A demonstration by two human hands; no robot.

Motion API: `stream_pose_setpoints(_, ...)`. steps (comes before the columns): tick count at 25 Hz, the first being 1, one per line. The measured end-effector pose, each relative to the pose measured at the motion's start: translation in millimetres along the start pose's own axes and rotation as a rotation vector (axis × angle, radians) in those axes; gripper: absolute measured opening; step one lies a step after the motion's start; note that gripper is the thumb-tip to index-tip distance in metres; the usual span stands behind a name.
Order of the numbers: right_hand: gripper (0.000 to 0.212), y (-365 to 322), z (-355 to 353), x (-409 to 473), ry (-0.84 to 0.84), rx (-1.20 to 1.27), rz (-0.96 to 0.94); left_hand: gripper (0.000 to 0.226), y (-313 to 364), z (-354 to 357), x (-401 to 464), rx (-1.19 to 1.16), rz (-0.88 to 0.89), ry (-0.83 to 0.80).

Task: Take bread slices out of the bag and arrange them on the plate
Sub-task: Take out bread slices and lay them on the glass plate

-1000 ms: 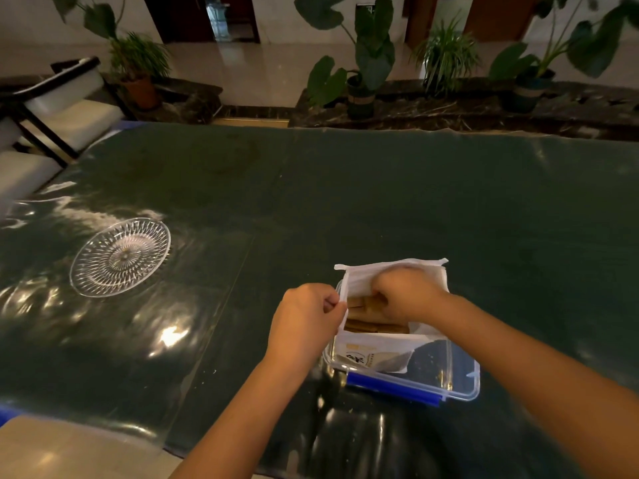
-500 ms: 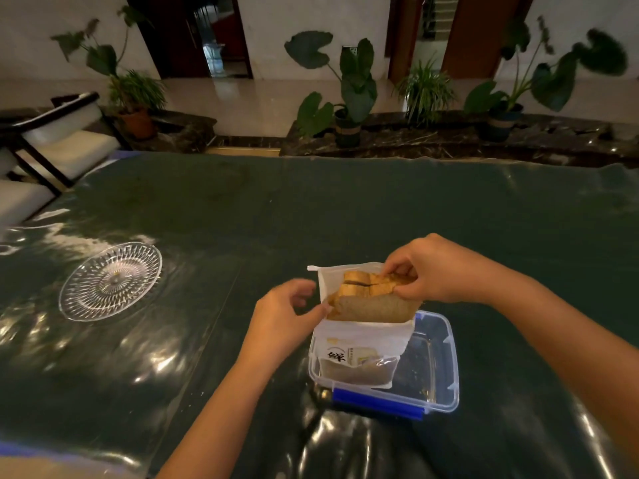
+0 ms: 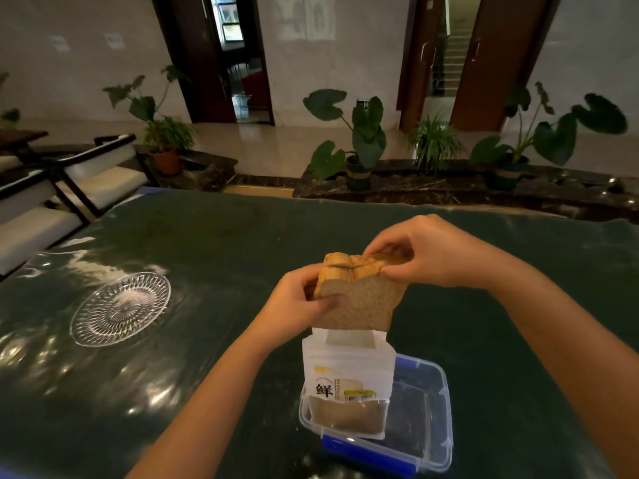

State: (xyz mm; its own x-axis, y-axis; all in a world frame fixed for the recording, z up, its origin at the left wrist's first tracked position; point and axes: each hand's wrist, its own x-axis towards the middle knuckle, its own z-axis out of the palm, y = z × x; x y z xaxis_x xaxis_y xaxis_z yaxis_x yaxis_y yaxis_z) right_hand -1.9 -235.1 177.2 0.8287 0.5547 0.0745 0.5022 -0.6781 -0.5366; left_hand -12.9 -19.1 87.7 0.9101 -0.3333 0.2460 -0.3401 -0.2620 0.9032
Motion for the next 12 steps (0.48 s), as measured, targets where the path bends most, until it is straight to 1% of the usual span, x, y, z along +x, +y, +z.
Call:
stream_pose_setpoints(4,0.05,13,24,1,0.234,0.609,0.036,0.034,-3,-11,-10,-0.139,-0.07,0.153)
stream_pose_setpoints(6,0.056,11,51,3,0.277,0.821,0.053,0.031,-8,-20,-19,-0.231,-0.112,0.231)
stream_pose_setpoints(8,0.053,-1,81,10,0.272,0.924,0.08,0.029,-12,-34,-30,-0.286,-0.135,0.284)
stream_pose_setpoints(10,0.044,-20,105,23,0.307,0.94,0.097,0.025,-17,-53,-44,-0.33,-0.145,0.305)
stream_pose_setpoints(12,0.04,-42,125,38,0.331,0.939,0.097,0.027,-25,-76,-62,-0.379,-0.168,0.328)
